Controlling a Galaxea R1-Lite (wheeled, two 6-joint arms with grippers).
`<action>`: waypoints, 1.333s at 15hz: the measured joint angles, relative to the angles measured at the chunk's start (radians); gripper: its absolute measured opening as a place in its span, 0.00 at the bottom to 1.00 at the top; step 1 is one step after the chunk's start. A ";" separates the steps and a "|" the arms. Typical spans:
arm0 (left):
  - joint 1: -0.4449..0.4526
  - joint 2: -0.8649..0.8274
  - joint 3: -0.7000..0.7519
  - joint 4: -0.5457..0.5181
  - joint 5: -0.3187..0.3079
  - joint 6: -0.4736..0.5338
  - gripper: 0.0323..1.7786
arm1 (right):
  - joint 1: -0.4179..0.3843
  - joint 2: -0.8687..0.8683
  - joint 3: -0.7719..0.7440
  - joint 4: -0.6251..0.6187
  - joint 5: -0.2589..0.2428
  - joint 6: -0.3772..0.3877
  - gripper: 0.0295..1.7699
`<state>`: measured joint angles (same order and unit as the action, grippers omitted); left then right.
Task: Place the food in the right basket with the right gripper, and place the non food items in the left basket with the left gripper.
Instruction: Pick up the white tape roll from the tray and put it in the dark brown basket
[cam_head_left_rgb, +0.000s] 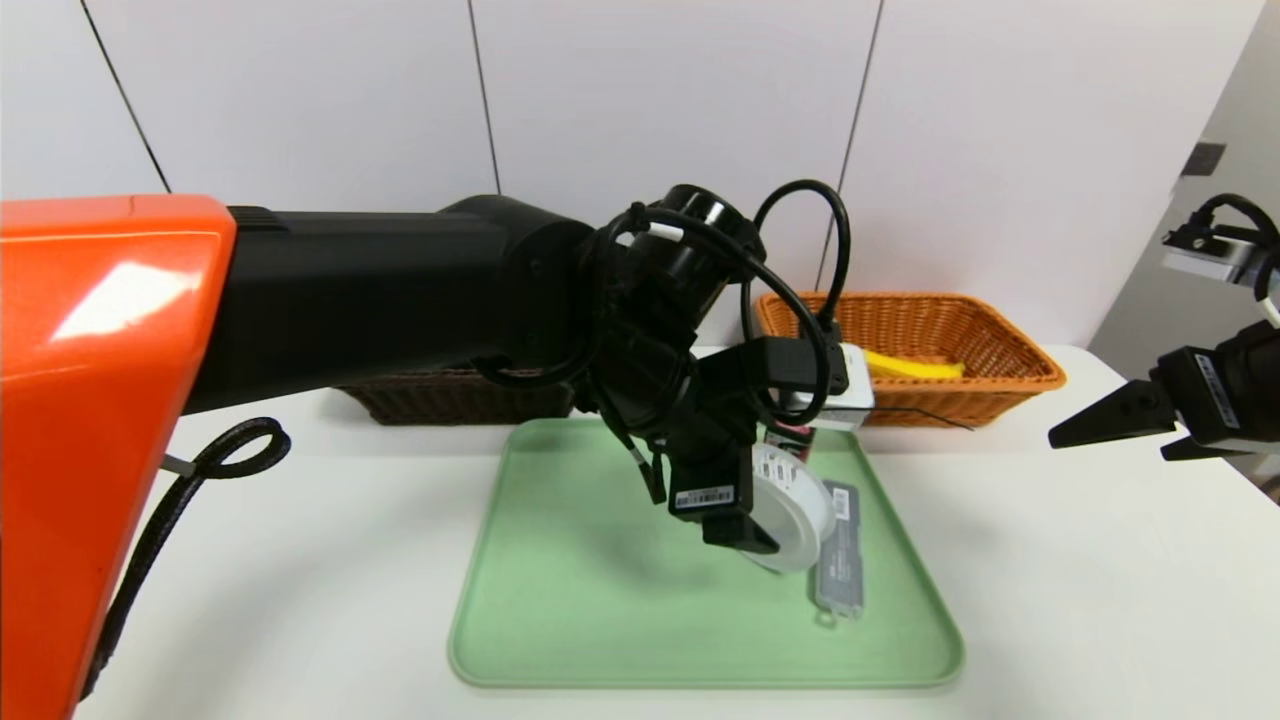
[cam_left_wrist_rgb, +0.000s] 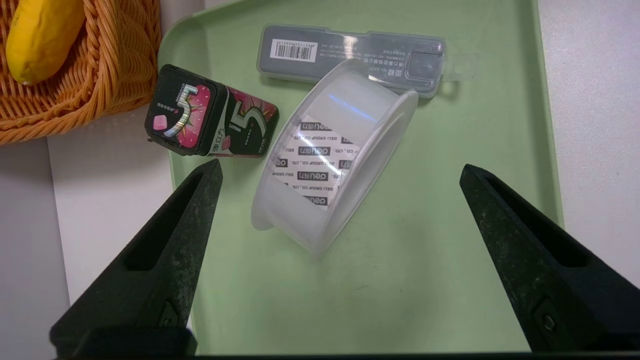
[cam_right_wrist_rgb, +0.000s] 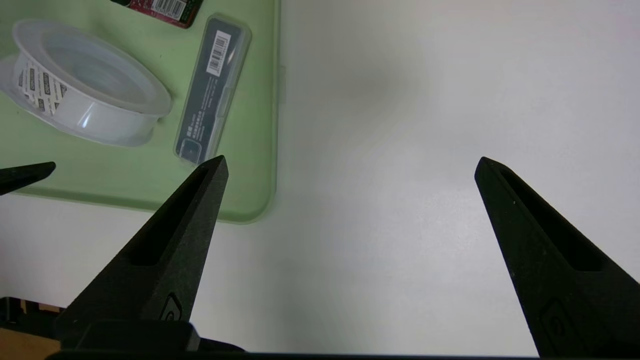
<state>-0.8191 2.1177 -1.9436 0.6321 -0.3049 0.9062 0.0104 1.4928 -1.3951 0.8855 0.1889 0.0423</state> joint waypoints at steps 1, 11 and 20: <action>0.000 0.008 0.000 -0.002 0.000 0.000 0.95 | 0.000 0.000 0.009 -0.014 0.000 0.000 0.96; 0.007 0.061 -0.002 -0.046 0.001 -0.002 0.95 | 0.000 0.006 0.063 -0.051 0.001 0.001 0.96; 0.008 0.082 -0.002 -0.048 0.003 -0.003 0.95 | 0.000 0.005 0.075 -0.053 0.017 0.000 0.96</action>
<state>-0.8115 2.1996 -1.9453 0.5840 -0.3021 0.9030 0.0104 1.4977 -1.3204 0.8328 0.2062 0.0428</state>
